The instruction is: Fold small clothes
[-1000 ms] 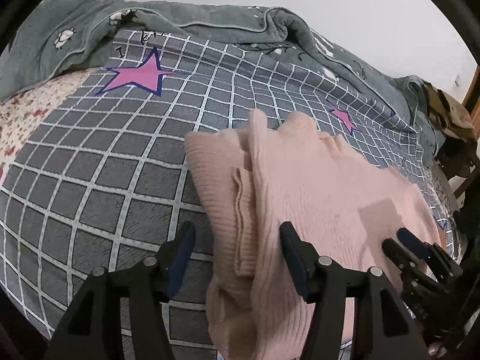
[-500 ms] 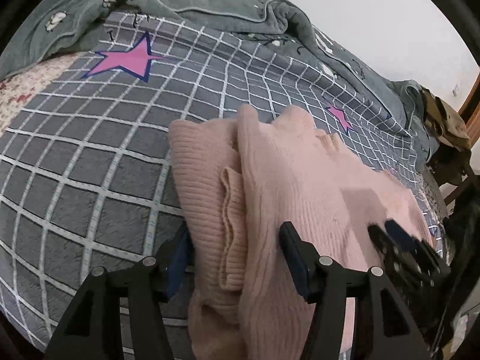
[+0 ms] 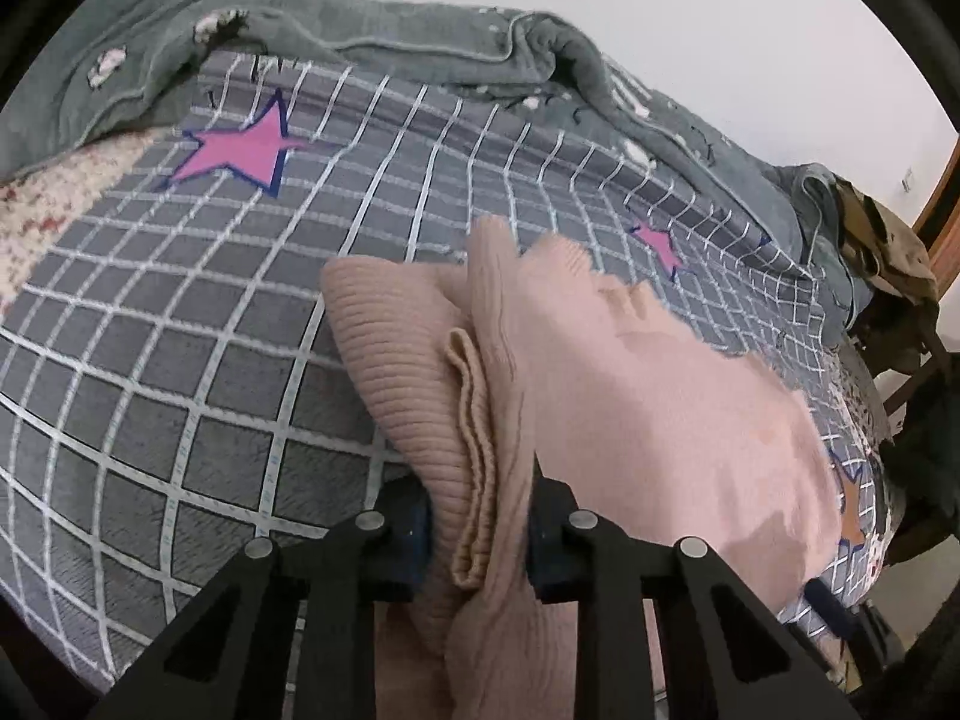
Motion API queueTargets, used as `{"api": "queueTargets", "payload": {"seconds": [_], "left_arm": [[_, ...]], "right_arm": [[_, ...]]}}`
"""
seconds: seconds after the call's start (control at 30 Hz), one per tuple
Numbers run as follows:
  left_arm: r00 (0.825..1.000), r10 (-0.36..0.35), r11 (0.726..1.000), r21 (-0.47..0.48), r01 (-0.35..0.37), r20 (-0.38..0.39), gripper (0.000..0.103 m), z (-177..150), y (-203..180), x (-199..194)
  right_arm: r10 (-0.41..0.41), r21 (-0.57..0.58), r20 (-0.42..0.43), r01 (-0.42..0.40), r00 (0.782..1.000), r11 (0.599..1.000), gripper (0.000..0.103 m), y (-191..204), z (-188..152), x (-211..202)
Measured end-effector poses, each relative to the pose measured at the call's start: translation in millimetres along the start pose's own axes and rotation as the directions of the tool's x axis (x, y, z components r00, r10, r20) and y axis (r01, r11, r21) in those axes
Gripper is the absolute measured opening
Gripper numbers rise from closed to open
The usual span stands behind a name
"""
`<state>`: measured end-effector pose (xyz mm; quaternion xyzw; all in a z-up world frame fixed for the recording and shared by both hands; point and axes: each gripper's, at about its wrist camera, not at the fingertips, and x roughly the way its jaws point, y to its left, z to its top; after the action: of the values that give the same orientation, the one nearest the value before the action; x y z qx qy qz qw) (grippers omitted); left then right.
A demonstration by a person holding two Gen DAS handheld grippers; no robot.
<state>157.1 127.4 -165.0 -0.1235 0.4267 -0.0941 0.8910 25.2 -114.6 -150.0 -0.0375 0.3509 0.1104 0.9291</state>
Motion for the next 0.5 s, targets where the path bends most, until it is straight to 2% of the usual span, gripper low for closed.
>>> {"api": "queueTargets", "payload": {"seconds": [0.1, 0.27, 0.4, 0.5], "left_arm": [[1.0, -0.011, 1.0, 0.007, 0.011, 0.023, 0.023, 10, -21, -16], [0.999, -0.006, 1.0, 0.028, 0.005, 0.047, 0.022, 25, -78, -33], [0.999, 0.005, 0.999, 0.053, -0.008, 0.054, 0.022, 27, -128, -30], [0.999, -0.003, 0.997, 0.08, 0.0, 0.039, 0.022, 21, -171, -18]], "right_arm": [[-0.032, 0.046, 0.042, 0.03, 0.999, 0.998, 0.043, -30, 6, -19], [-0.028, 0.193, 0.048, 0.018, 0.998, 0.981, 0.043, -93, 7, -38], [-0.09, 0.201, 0.1, 0.069, 0.991, 0.977, 0.043, -127, 0, -64], [-0.093, 0.21, 0.109, 0.068, 0.99, 0.975, 0.043, -151, -6, -76]]}}
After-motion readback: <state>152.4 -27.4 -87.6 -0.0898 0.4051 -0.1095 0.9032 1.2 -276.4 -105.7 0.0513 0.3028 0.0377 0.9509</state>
